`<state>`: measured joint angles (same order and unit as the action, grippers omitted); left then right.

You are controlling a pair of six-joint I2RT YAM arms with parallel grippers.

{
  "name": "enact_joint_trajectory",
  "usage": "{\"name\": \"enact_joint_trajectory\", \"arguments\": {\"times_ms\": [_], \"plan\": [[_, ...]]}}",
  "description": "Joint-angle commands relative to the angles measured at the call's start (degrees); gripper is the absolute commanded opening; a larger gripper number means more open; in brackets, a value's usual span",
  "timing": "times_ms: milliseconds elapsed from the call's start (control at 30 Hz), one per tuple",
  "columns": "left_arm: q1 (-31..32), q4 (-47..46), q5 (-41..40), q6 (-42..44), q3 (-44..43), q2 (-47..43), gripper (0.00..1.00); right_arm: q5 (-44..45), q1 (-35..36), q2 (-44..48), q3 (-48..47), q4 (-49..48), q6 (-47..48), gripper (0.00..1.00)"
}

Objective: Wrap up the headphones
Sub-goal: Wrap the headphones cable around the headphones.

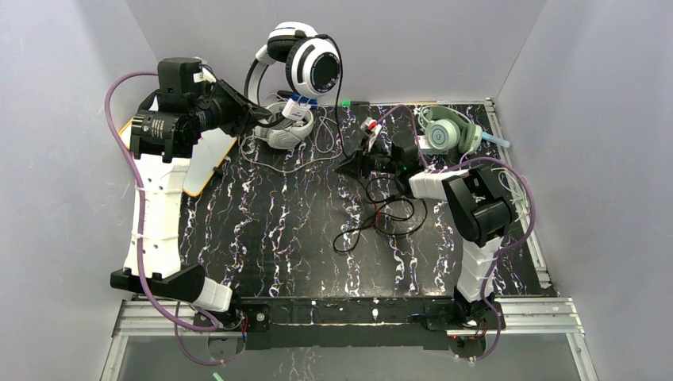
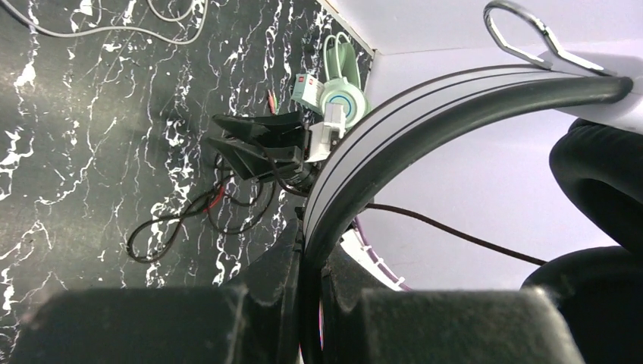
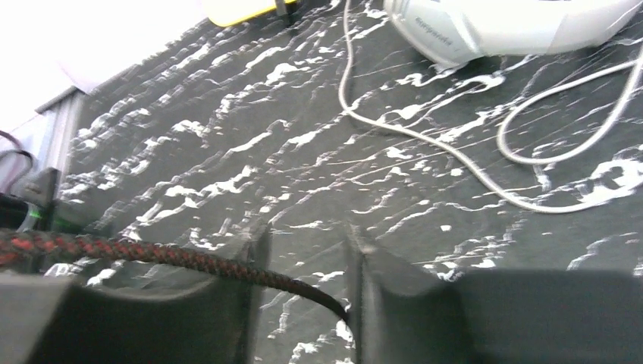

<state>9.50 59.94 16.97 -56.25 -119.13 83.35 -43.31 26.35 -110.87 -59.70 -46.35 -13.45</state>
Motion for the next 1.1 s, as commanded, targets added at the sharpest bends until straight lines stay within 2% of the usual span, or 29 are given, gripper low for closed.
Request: {"name": "enact_joint_trajectory", "arguments": {"times_ms": [0,67,100,333,500,667,833,1000,1067], "plan": [[-0.18,-6.07,5.24,-3.16,1.85,-3.08,0.00,-3.13,2.72,-0.38,-0.49,-10.63,-8.24,0.30],[-0.18,-8.66,6.75,-4.52,4.26,-3.55,0.00,-2.72,5.17,0.19,1.63,-12.34,-11.07,0.08],[-0.18,-9.92,7.03,-5.36,5.70,-3.89,0.00,-2.19,6.40,0.55,2.60,-11.92,-12.23,0.01],[-0.15,-19.85,6.35,-11.22,16.27,-7.07,0.00,1.58,15.31,2.56,4.74,-4.35,-18.16,0.01],[-0.09,-29.56,6.61,-16.72,23.12,-10.29,0.00,3.47,19.57,3.45,3.99,5.43,-17.86,0.01],[-0.09,-31.84,5.20,-14.61,23.90,-10.70,0.00,3.65,19.78,6.03,5.45,10.31,-16.88,0.01],[-0.05,-35.30,11.19,-11.12,23.92,-8.93,0.00,5.46,19.06,8.39,5.09,17.01,-15.84,0.01],[1.75,-35.37,13.46,-6.74,26.44,-9.71,0.00,-0.84,14.46,7.60,3.59,15.46,-22.62,0.01],[3.54,-35.49,13.89,-5.69,27.68,-9.98,0.00,-0.86,13.22,7.38,1.95,17.28,-22.68,0.01]]}}
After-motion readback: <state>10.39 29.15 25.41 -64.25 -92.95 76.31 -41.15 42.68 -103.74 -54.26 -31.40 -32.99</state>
